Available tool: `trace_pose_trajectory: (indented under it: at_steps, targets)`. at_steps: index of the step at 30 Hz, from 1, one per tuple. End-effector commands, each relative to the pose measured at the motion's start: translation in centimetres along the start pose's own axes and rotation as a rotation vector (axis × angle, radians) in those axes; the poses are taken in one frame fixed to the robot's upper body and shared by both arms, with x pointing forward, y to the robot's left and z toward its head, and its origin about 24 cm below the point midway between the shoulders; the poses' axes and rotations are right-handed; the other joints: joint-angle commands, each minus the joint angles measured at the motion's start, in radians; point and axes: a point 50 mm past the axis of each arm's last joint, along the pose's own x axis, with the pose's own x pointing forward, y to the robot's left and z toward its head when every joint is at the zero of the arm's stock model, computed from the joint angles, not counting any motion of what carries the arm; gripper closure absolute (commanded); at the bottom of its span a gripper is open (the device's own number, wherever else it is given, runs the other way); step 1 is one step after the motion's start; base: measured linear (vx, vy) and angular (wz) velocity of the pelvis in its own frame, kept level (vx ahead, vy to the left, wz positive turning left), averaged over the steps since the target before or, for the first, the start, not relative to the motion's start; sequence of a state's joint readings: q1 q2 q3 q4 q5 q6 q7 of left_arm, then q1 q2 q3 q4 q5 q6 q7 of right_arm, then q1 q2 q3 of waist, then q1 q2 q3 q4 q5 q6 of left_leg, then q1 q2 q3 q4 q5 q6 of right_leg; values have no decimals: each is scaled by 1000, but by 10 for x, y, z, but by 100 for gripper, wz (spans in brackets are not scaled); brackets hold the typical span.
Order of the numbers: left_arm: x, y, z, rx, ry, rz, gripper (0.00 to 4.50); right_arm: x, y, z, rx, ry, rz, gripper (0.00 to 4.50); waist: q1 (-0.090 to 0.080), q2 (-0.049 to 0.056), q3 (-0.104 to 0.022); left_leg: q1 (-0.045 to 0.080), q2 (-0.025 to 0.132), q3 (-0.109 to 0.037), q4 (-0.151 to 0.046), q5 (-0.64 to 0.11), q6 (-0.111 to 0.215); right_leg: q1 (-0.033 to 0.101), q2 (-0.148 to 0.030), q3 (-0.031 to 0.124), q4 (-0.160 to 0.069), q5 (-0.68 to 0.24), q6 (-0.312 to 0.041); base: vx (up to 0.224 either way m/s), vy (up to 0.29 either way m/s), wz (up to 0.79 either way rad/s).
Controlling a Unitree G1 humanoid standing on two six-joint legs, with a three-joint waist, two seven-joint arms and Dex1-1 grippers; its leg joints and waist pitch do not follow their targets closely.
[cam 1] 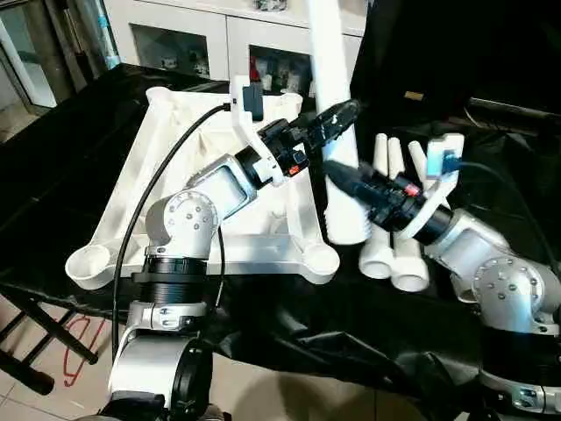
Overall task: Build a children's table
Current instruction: Pick table leg
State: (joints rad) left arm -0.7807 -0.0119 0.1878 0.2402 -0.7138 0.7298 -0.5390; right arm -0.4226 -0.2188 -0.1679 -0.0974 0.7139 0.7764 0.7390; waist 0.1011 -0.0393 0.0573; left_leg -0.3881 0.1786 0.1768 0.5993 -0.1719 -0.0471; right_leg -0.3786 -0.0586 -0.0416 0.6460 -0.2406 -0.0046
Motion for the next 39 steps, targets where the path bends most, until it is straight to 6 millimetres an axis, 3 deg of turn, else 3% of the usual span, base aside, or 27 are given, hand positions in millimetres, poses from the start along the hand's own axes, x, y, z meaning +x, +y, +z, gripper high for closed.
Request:
trace_pose_trajectory:
  at_steps: [1,8,19,25,28,30,36,39]
  targets:
    - [4,-6,5,1,-2,-20,0,-1,0,0,-33,13,-14,261,2,2,-69,21,47,-17,-61,-71,14,54,-80,44,-77,85,-223,0,0,0]
    - [3,-13,-2,55,74,-40,41,-2,-2,-3,-42,31,-36,261,3,3,-68,20,48,-17,-61,-68,17,52,-80,45,-76,81,-221,0,0,0]
    - [1,-5,-14,102,175,108,137,0,-6,-4,-65,28,-73,261,0,7,-69,21,48,-17,-62,-75,6,52,-79,45,-77,86,-216,0,0,0]
    - [1,-1,-9,93,139,157,193,0,-5,-5,-68,29,-72,261,0,4,-68,21,47,-17,-62,-77,9,52,-78,45,-77,82,-219,0,0,0]
    - [1,0,-7,92,123,165,195,0,-5,-5,-69,33,-70,261,0,5,-68,21,48,-17,-62,-81,8,52,-79,45,-79,72,-216,0,0,0]
    - [1,1,-6,98,122,171,226,0,-5,-5,-70,34,-69,261,0,4,-68,21,48,-17,-62,-78,9,52,-79,45,-78,78,-216,0,0,0]
    - [0,-3,-3,151,123,116,246,0,-5,-6,-81,49,-68,261,0,5,-68,21,48,-18,-63,-79,11,51,-78,45,-78,79,-215,0,0,0]
    - [0,-4,-3,203,153,84,249,0,-7,-5,-76,62,-77,191,0,7,-67,23,48,-18,-64,-82,7,50,-78,45,-79,74,-210,0,0,0]
